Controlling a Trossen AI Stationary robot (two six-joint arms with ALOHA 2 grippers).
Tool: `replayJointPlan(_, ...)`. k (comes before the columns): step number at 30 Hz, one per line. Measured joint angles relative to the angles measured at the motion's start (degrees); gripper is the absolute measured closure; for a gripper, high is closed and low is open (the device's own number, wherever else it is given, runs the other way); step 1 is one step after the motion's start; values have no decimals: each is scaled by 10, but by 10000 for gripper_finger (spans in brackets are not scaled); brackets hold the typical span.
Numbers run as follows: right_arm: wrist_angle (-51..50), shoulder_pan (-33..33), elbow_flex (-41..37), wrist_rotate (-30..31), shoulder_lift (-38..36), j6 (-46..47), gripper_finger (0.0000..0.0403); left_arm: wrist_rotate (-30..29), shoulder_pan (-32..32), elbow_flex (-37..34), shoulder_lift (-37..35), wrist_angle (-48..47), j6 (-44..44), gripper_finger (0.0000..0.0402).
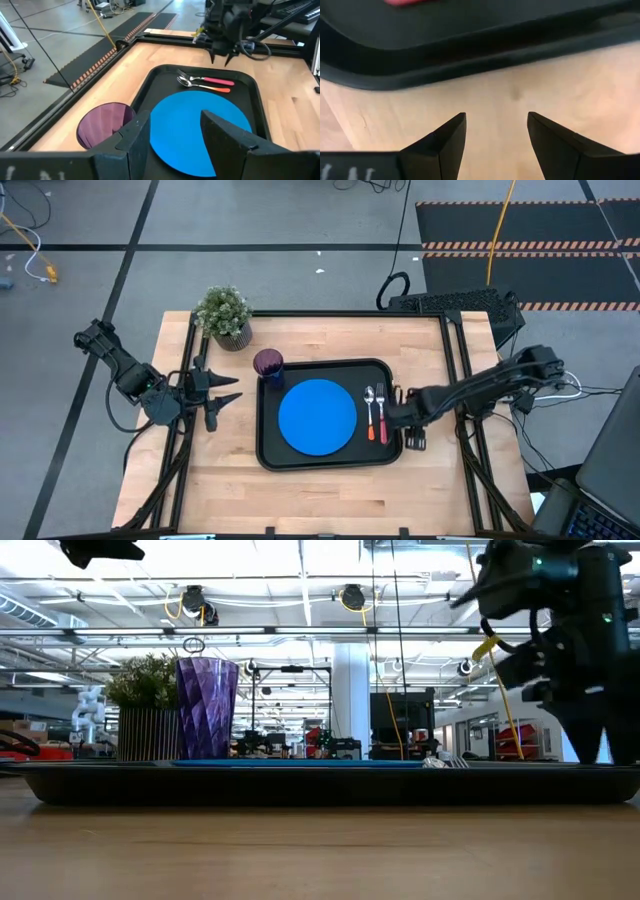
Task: Pick and place plate/cup/fork/spoon on tray
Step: Adjust the black tray
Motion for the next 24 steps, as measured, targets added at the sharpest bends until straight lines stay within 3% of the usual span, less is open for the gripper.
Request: replayJointPlan(24, 138, 107, -1, -17, 30, 111, 200, 0, 0, 0, 0, 0, 21, 225)
